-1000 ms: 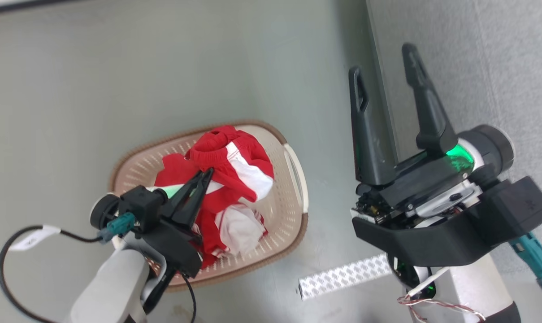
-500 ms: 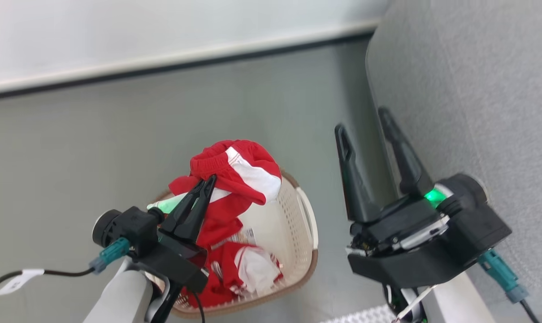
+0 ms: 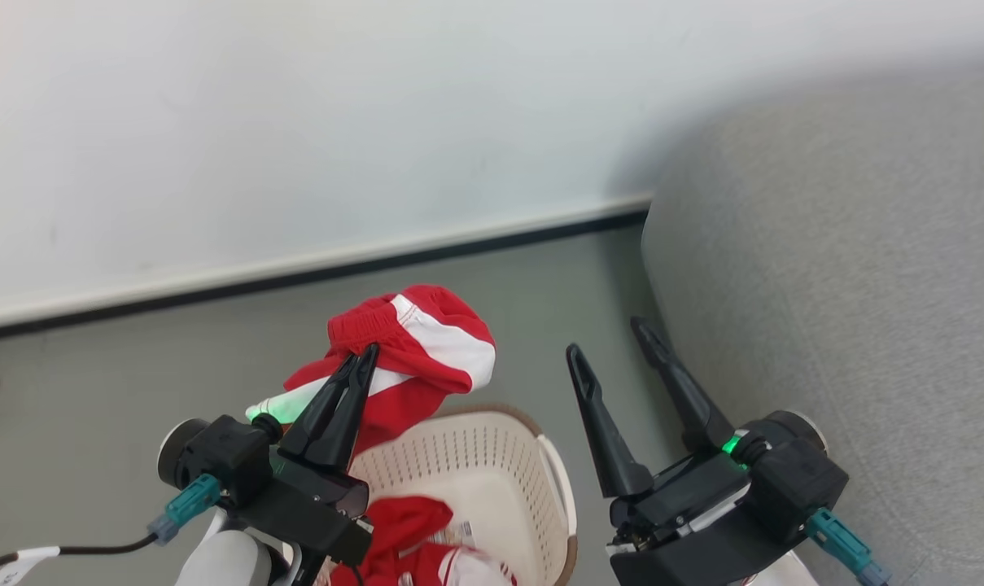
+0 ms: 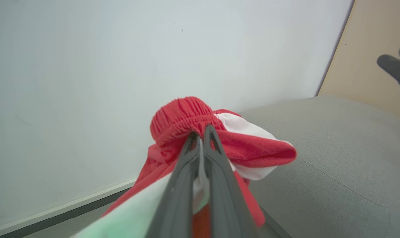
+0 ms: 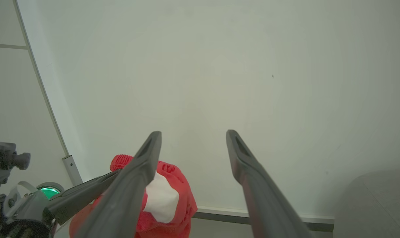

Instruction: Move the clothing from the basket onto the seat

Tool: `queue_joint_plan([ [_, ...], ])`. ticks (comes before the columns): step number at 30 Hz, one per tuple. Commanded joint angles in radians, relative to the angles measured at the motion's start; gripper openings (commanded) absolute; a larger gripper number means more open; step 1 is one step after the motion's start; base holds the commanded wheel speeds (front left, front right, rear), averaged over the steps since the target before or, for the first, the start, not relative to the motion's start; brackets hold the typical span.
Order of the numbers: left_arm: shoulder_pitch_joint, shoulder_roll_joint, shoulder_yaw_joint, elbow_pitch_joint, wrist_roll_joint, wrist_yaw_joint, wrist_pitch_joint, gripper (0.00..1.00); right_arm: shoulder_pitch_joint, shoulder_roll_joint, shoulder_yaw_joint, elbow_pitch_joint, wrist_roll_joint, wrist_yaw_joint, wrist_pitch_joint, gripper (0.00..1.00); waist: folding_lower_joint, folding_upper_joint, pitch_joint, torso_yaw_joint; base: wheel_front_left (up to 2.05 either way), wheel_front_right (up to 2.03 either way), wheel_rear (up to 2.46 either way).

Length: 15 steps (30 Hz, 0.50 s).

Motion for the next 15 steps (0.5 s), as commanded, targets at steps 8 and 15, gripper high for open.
queue_joint_plan([
  [8,0.055,-0.016,0.021,-0.055,0.022,-0.001,-0.005,0.00,0.037,-0.021,0.051,0.045,0.035,0.001,-0.001,1.00,0.0002,0.0002,-0.135,-0.043,0.00,0.00,0.00],
  [15,0.054,-0.025,0.014,-0.093,0.036,0.000,-0.005,0.00,0.050,-0.024,0.068,0.072,0.047,0.001,-0.001,1.00,0.0002,0.0002,-0.147,-0.050,0.00,0.00,0.00],
])
